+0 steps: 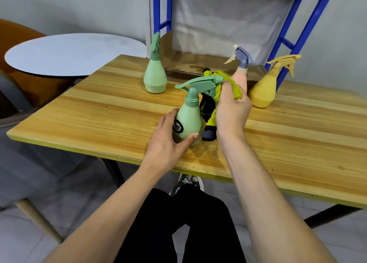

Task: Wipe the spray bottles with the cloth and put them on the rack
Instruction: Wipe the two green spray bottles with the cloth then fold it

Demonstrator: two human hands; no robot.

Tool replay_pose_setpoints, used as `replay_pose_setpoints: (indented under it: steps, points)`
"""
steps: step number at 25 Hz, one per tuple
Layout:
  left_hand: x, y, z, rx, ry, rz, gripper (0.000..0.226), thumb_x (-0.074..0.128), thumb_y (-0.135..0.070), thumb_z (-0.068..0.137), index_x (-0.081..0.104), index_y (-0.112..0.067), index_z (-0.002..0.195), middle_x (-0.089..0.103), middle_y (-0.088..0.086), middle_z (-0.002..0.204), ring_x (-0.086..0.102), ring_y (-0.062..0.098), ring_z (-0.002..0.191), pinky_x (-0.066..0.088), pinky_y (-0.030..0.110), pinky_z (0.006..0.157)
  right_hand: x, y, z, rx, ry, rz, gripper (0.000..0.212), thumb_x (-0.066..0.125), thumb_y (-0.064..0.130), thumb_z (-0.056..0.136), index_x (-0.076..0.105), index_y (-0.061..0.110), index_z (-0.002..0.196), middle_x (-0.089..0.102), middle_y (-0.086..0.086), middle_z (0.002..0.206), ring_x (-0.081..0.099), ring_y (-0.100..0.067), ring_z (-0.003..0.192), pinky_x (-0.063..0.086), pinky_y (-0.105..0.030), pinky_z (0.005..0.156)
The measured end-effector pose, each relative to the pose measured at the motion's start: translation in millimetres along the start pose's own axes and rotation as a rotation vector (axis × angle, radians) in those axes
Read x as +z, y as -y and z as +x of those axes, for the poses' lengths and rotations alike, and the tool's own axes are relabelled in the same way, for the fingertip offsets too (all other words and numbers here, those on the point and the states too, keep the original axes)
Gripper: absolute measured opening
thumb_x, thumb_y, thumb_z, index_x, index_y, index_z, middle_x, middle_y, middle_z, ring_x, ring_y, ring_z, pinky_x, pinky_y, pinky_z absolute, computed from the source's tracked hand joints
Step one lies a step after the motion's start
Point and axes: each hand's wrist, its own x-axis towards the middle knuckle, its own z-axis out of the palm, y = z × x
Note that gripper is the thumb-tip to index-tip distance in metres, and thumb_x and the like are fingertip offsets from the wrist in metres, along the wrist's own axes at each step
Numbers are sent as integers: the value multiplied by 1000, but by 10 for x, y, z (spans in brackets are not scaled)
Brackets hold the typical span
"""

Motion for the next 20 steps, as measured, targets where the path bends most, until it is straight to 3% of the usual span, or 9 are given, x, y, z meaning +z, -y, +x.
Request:
replay_pose_setpoints:
  steps: [2, 4, 7, 12, 16, 18, 20]
  points:
    - [-11, -8, 8, -8, 17, -5, 84, 74, -53, 87, 35, -25, 155, 50, -3, 141, 48, 7, 118, 44, 28, 101, -32, -9, 29, -42, -14, -79, 27, 54, 48, 71, 61, 25, 59, 60, -19, 84, 48, -25, 69, 43, -38, 65]
    - [-8, -33, -4, -17, 19, -1, 83, 74, -52, 87, 34, -26, 155, 49, -6, 139, 48, 6, 118, 42, 27, 99, -131, 2, 29, -116, 7, -186, 23, 54, 43, 82, 62, 25, 70, 60, -6, 76, 50, -23, 69, 42, -35, 65]
    - [16, -70, -23, -37, -15, -12, 82, 76, -52, 86, 36, -25, 152, 48, -6, 137, 48, 7, 116, 44, 29, 97, -410, -77, -56, -178, 44, -334, 19, 54, 37, 96, 65, 21, 97, 64, 0, 83, 55, -18, 75, 35, -26, 64]
    - [72, -155, 21, -137, -103, -22, 83, 83, -54, 77, 41, -26, 144, 48, -6, 133, 51, 11, 114, 51, 36, 100, -715, -354, -209, -195, 102, -561, 29, 58, 42, 96, 62, 27, 121, 61, -3, 107, 45, -8, 92, 30, -24, 76]
    - [-93, -137, 61, -35, -31, -154, 74, 68, -54, 92, 34, -38, 155, 42, -6, 153, 47, 14, 138, 44, 42, 115, -713, -304, -470, -348, 82, -401, 31, 64, 33, 95, 65, 24, 125, 61, -2, 115, 54, -5, 104, 41, -18, 89]
    - [-279, -102, 217, 85, -4, -285, 57, 56, -36, 104, 37, -34, 158, 45, -7, 159, 43, 7, 145, 40, 38, 120, -622, -227, -492, -493, 133, -350, 31, 68, 25, 95, 67, 21, 126, 60, 0, 116, 53, 3, 107, 41, -14, 95]
    - [-419, -110, 394, 140, 42, -332, 46, 51, -20, 108, 48, -21, 153, 56, -7, 151, 47, 1, 142, 40, 29, 119, -474, -172, -463, -583, 184, -346, 30, 68, 22, 95, 68, 19, 125, 60, -2, 117, 54, 2, 111, 42, -16, 97]
